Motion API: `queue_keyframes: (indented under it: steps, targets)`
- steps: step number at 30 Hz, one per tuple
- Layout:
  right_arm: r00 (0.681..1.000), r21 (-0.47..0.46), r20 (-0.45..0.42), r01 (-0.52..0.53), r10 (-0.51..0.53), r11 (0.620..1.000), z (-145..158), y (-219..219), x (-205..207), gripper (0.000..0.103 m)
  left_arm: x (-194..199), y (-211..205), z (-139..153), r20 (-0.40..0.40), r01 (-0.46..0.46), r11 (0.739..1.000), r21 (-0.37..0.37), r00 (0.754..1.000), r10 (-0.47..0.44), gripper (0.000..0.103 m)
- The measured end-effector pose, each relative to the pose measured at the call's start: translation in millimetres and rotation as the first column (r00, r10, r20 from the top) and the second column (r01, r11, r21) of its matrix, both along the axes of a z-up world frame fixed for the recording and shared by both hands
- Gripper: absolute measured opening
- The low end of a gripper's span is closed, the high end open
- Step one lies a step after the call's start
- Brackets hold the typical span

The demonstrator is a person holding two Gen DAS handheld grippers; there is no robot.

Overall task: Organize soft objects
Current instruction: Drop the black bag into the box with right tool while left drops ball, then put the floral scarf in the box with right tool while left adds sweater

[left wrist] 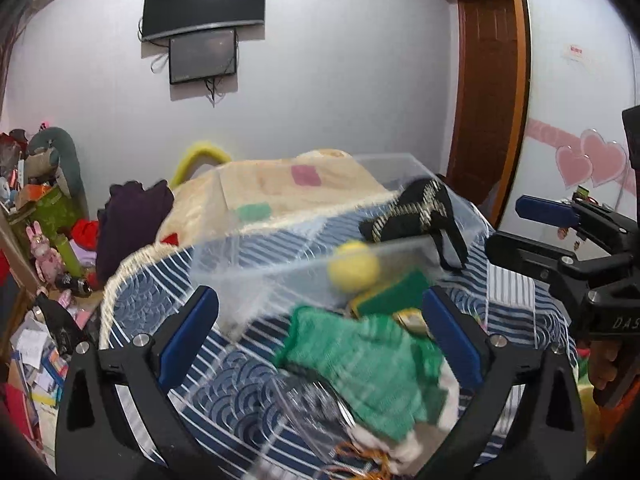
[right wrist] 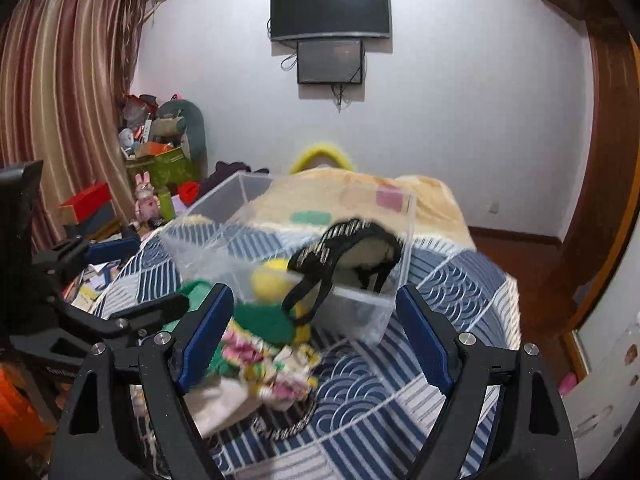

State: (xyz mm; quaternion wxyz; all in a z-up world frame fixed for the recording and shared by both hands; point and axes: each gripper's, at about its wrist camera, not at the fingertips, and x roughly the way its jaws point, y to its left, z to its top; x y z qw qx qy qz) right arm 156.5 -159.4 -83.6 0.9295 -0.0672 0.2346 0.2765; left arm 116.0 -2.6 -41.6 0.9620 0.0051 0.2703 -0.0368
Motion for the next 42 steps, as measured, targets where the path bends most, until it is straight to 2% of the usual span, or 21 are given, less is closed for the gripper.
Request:
queue_keyframes:
  steps: [3, 9, 11, 13, 14, 15, 17, 20, 21, 23, 26, 28, 30, 33, 35, 42]
  targets:
    - [0.999, 0.016, -0.045, -0.017, 0.017, 1.0, -11.6, -1.6, -1.0, 0.08, -0.6, -3.5, -13.6, -0.031, 0.024, 0.999, -0.029, 0.999, -0.025, 0.103]
    - [0.99, 0.023, -0.123, -0.06, 0.062, 0.998, -34.4, 4.0, -0.1, 0.066, 6.7, -4.1, -34.4, -0.064, 0.031, 0.997, -0.072, 0.997, -0.035, 0.101]
    - [0.986, 0.025, -0.156, -0.062, 0.065, 0.998, -43.1, 4.9, 5.7, 0.054, 4.4, -4.3, -36.8, -0.049, 0.03, 0.997, -0.069, 0.998, -0.033, 0.09]
    - [0.981, 0.017, -0.185, -0.059, 0.061, 0.998, -50.1, 7.4, 8.3, 0.044, 4.5, -1.4, -40.9, -0.057, 0.056, 0.993, -0.108, 0.996, -0.062, 0.081]
    - [0.978, 0.017, -0.197, -0.06, 0.063, 0.998, -51.9, 8.5, 9.0, 0.042, 4.7, -0.3, -42.7, -0.061, 0.06, 0.991, -0.117, 0.996, -0.068, 0.076]
    - [0.975, 0.022, -0.21, -0.064, 0.067, 0.998, -54.5, 8.5, 10.8, 0.042, 4.5, 1.2, -44.9, -0.066, 0.066, 0.989, -0.13, 0.995, -0.075, 0.074]
    - [0.971, 0.032, -0.23, -0.062, 0.068, 0.998, -59.0, 8.4, 13.4, 0.042, 4.9, 2.4, -48.1, -0.072, 0.071, 0.986, -0.148, 0.994, -0.083, 0.062]
    - [0.962, 0.041, -0.262, -0.067, 0.075, 0.997, -63.7, 9.1, 15.4, 0.042, 3.6, 2.4, -50.5, -0.076, 0.082, 0.984, -0.159, 0.993, -0.095, 0.049]
    - [0.961, 0.041, -0.266, -0.066, 0.075, 0.997, -64.6, 9.2, 15.4, 0.042, 1.1, 2.0, -50.2, -0.07, 0.081, 0.985, -0.153, 0.993, -0.093, 0.046]
    - [0.961, 0.036, -0.269, -0.057, 0.064, 0.998, -67.6, 10.9, 16.0, 0.042, -3.1, 1.5, -48.7, -0.056, 0.082, 0.987, -0.14, 0.994, -0.09, 0.028]
    - [0.958, 0.029, -0.282, -0.045, 0.052, 0.999, -73.1, 15.6, 19.4, 0.042, -14.0, 2.4, -44.4, -0.023, 0.062, 0.992, -0.114, 0.998, -0.065, 0.019]
    - [0.958, 0.026, -0.283, -0.037, 0.043, 0.999, -74.0, 17.6, 20.7, 0.042, -17.3, 2.3, -42.0, -0.013, 0.053, 0.992, -0.112, 0.998, -0.055, 0.018]
    - [0.96, 0.024, -0.277, -0.04, 0.045, 0.999, -75.1, 19.6, 21.4, 0.03, -20.9, 5.5, -39.8, -0.005, 0.041, 0.992, -0.117, 0.999, -0.042, 0.016]
    - [0.97, 0.012, -0.241, -0.037, 0.039, 0.999, -69.8, 21.1, 14.8, 0.02, -24.2, 10.3, -37.2, 0.003, 0.032, 0.991, -0.13, 1.0, -0.031, 0.015]
    - [0.975, 0.005, -0.217, -0.041, 0.041, 0.999, -64.9, 18.0, 9.0, 0.009, -27.8, 13.4, -33.8, 0.015, 0.025, 0.99, -0.136, 1.0, -0.024, 0.014]
    - [0.993, 0.056, -0.119, -0.022, 0.028, 0.998, -37.9, -12.8, -16.6, 0.008, -40.1, 19.1, -17.9, 0.072, 0.016, 0.99, -0.143, 0.997, -0.005, 0.014]
